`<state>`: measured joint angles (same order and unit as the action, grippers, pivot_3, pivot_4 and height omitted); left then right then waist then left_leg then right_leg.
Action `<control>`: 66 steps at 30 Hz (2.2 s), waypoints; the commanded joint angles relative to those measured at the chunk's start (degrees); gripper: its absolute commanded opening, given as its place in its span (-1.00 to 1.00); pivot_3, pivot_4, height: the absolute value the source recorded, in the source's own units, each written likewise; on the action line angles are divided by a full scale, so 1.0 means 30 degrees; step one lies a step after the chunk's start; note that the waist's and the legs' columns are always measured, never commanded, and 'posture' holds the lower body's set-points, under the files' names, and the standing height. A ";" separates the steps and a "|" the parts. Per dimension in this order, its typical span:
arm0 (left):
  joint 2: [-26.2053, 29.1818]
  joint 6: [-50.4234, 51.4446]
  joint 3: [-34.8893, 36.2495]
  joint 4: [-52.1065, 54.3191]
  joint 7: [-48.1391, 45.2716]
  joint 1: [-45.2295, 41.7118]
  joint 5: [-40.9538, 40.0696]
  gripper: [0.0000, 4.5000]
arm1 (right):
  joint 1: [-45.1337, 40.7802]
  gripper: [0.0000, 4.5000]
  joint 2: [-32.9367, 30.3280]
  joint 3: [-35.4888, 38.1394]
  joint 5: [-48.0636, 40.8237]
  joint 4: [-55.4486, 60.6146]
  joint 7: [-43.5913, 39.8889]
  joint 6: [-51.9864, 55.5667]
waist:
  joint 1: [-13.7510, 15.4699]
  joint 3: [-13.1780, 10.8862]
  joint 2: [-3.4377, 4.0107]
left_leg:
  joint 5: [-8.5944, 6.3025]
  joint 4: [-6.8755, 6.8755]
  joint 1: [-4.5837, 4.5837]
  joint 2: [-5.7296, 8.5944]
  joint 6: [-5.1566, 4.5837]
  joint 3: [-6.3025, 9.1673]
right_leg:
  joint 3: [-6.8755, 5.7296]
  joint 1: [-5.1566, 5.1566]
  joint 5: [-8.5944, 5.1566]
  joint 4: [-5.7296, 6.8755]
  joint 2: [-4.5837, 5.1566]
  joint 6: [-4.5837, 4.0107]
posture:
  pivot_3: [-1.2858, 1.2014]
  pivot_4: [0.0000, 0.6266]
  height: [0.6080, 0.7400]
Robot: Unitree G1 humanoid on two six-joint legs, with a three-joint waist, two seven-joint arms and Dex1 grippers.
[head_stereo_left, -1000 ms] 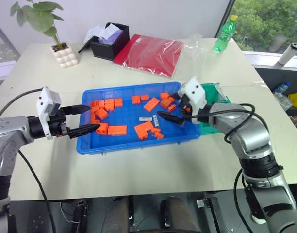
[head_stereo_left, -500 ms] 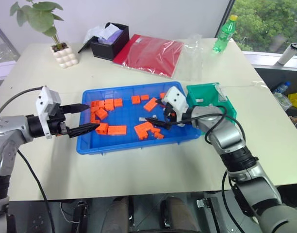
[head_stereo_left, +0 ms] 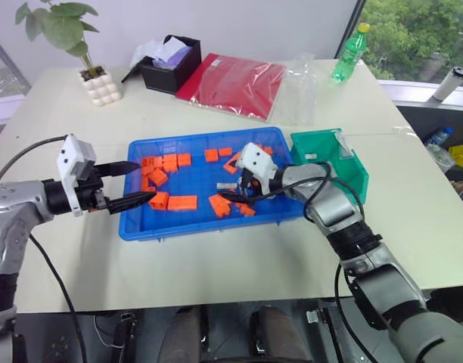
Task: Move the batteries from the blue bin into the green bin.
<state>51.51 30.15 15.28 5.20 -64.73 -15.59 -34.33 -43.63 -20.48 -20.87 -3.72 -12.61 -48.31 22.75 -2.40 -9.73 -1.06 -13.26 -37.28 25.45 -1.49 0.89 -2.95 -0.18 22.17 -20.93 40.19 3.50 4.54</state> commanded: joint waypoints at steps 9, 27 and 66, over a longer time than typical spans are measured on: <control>-0.0288 -0.0212 0.0408 0.0917 0.0470 0.0263 -0.0247 1.00 | -0.2772 0.97 0.1545 0.0550 -0.0509 -0.0883 -0.0857 0.4195 | -0.0025 0.0000 0.0000 | 0.0000 0.0004 -0.0001 -0.0002 0.0001 0.0004 | -0.0001 0.0004 0.0000 0.0009 -0.0001 0.0000 | 0.03 -0.52 1.00; -0.0807 -0.0345 0.0552 0.1311 0.1160 0.0504 -0.0295 1.00 | -0.3003 0.97 0.0946 -0.0837 0.1098 -0.2361 -0.1076 0.4758 | -0.0034 0.0002 -0.0002 | 0.0000 0.0007 -0.0001 0.0001 0.0001 0.0001 | -0.0001 0.0009 0.0000 0.0012 0.0005 0.0000 | 0.03 -0.52 1.00; -0.0923 -0.0468 0.0697 0.1386 0.1768 0.0533 -0.0440 1.00 | -0.3650 0.43 0.1270 -0.0556 0.1837 -0.2916 -0.0766 0.5486 | -0.0036 0.0013 -0.0017 | -0.0001 0.0007 -0.0011 0.0002 0.0000 -0.0001 | 0.0000 0.0001 0.0000 0.0014 0.0007 0.0000 | 0.03 -0.52 1.00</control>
<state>48.44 29.66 15.45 8.03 -59.56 -13.64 -35.01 -53.64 -16.85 -23.36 1.64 -22.06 -50.82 40.05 -2.51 -9.69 -1.11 -13.27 -37.26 25.42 -1.49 0.89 -2.95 -0.18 22.18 -20.93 40.23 3.53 4.54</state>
